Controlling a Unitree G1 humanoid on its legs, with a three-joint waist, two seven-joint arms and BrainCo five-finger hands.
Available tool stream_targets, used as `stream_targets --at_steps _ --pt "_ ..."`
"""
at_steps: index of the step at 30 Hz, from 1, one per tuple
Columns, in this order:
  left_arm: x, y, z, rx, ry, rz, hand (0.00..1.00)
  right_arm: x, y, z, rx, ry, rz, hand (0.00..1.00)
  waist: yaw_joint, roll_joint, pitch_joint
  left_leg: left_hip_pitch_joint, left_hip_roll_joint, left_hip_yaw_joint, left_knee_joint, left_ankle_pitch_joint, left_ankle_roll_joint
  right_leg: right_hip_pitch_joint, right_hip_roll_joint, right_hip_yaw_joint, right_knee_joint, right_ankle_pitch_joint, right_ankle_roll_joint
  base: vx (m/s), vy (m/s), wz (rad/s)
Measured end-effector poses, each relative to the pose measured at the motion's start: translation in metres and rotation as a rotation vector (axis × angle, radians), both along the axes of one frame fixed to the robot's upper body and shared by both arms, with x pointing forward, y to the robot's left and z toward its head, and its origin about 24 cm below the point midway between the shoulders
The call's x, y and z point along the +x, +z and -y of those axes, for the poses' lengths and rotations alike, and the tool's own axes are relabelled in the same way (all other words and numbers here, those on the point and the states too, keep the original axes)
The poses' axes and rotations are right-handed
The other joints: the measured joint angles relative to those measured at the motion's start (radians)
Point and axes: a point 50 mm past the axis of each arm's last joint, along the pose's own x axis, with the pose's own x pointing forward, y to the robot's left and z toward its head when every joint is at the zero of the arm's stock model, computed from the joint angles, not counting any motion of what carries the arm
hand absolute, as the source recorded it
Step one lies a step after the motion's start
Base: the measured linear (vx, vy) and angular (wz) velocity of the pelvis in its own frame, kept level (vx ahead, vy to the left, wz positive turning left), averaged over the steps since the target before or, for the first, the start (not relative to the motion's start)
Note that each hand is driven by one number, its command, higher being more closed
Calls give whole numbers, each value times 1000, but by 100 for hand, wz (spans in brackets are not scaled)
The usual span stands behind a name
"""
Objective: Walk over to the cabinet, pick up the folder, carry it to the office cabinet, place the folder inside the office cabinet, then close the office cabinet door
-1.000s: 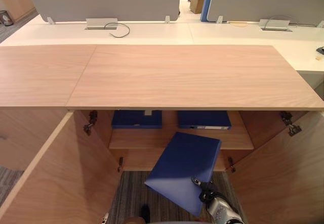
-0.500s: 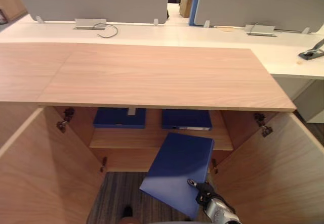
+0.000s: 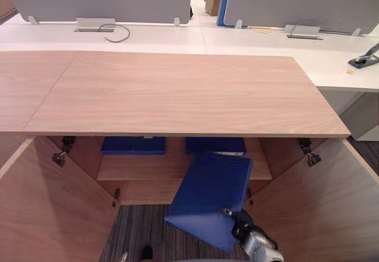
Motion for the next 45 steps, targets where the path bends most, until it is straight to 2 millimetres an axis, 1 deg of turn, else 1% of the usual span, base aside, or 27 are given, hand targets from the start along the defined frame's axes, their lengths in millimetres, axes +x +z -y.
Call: stream_targets --at_steps 2,3,4,6,7,9,10,13,14,15,16,18,19,20,21,22,23,24,26,30,32,34,36,38,41,42,45 --pt "0 0 1 -4 -3 5 0 15 12 9 -1 -52 76 100 -1 8 5 -1 -6 -2 2 3 4 -3 -7 0 7 2 3 -77 61 3" --pt "2 1 1 -6 -5 18 0 30 25 17 6 -112 153 100 -1 15 24 -9 -14 -5 19 -1 11 -9 -16 1 20 3 5 -121 77 4" --pt "7 2 2 -3 -7 39 0 51 43 25 38 -187 249 100 -6 22 63 -27 -24 -9 59 -13 18 -15 -29 4 39 3 5 -149 77 5" --pt "11 3 2 2 -8 57 0 68 62 33 80 -271 349 100 -8 31 96 -63 -32 -13 112 -32 24 -41 -39 7 62 3 6 -209 75 0" --pt "21 5 2 6 -6 93 0 104 113 45 178 -410 582 100 -9 58 178 -150 -42 -16 232 -65 33 -103 -68 12 141 -5 9 -216 79 -1" --pt "30 6 4 6 0 126 0 118 145 51 240 -477 725 100 -9 77 229 -204 -53 -21 302 -82 40 -156 -93 18 220 -29 10 -239 65 10" --pt "38 9 8 5 11 161 0 126 169 53 305 -524 812 100 -9 92 263 -258 -70 -30 366 -102 46 -218 -122 25 310 -63 15 -255 44 22" --pt "51 13 19 -18 19 227 0 134 203 50 457 -621 939 100 7 121 324 -375 -103 -40 510 -154 60 -330 -187 38 478 -135 29 -224 25 27" --pt "53 13 21 -20 14 234 0 136 210 48 487 -631 963 100 8 124 332 -397 -105 -39 531 -158 60 -350 -195 38 500 -143 30 -177 15 24" --pt "57 15 21 -20 27 255 0 140 226 46 539 -648 1016 100 11 125 347 -445 -111 -39 571 -165 61 -394 -211 42 546 -156 32 -162 13 18" --pt "58 16 21 -19 30 264 0 142 234 45 564 -654 1036 100 12 126 352 -468 -115 -39 591 -167 61 -418 -218 45 566 -161 33 -149 16 14" --pt "62 18 21 -17 33 282 0 151 263 42 606 -652 1116 100 20 128 380 -548 -130 -36 655 -181 70 -501 -243 68 635 -177 36 -127 39 9" --pt "62 18 21 -18 34 284 0 153 270 42 616 -648 1135 100 21 130 388 -565 -135 -36 674 -186 71 -516 -250 71 652 -181 39 -129 66 10" --pt "63 18 22 -19 33 284 0 156 282 42 635 -636 1164 100 27 132 393 -612 -139 -37 726 -198 64 -559 -259 85 696 -196 45 -112 74 6" --pt "64 19 22 -20 30 288 0 160 298 42 655 -619 1199 100 36 132 395 -675 -143 -39 798 -223 67 -617 -270 100 756 -215 49 -90 60 6" --pt "65 19 22 -20 30 290 0 162 307 42 660 -610 1221 100 37 132 396 -710 -146 -41 833 -234 71 -649 -275 109 788 -226 52 -90 53 8" --pt "68 19 22 -20 29 296 0 164 326 43 666 -589 1268 100 44 132 402 -766 -150 -46 898 -255 68 -703 -286 124 847 -246 56 -72 35 10" --pt "70 20 21 -18 30 299 0 167 339 43 681 -577 1296 100 49 134 411 -800 -154 -50 936 -267 71 -733 -291 134 881 -258 58 -94 51 26" --pt "76 21 22 -14 23 304 0 170 370 50 749 -570 1355 100 68 133 416 -901 -184 -63 1030 -291 71 -826 -330 151 989 -300 66 -78 41 34" --pt "82 24 22 -10 11 321 0 174 395 61 872 -631 1383 100 88 133 419 -976 -216 -80 1077 -293 70 -895 -363 162 1057 -327 68 -20 7 28" --pt "86 26 23 -1 -6 332 0 173 409 75 967 -713 1410 100 102 134 422 -1013 -241 -92 1084 -285 66 -928 -386 161 1085 -338 69 15 -7 31" --pt "88 27 24 1 -17 331 0 172 420 85 991 -755 1432 100 111 138 424 -1032 -250 -95 1084 -280 63 -946 -395 159 1093 -341 69 32 -8 23" --pt "89 27 25 6 -36 327 0 171 431 101 1029 -806 1437 100 119 148 427 -1058 -267 -112 1083 -272 61 -956 -407 140 1100 -347 69 51 -6 26" --pt "90 27 27 7 -56 328 0 170 431 113 1038 -853 1423 100 123 149 427 -1074 -280 -118 1082 -269 60 -966 -419 135 1114 -356 69 78 -17 30" --pt "93 28 28 14 -73 326 0 174 435 122 1076 -915 1374 100 132 166 432 -1095 -288 -130 1078 -264 59 -980 -427 122 1120 -361 61 106 -26 17" --pt "95 28 29 15 -79 328 0 176 431 126 1077 -940 1344 100 139 170 433 -1095 -292 -134 1076 -259 63 -980 -428 121 1122 -364 60 147 -41 11" --pt "96 29 30 20 -89 329 0 178 425 133 1075 -984 1296 100 142 173 433 -1096 -307 -146 1058 -248 56 -979 -436 118 1126 -374 59 129 -44 23"
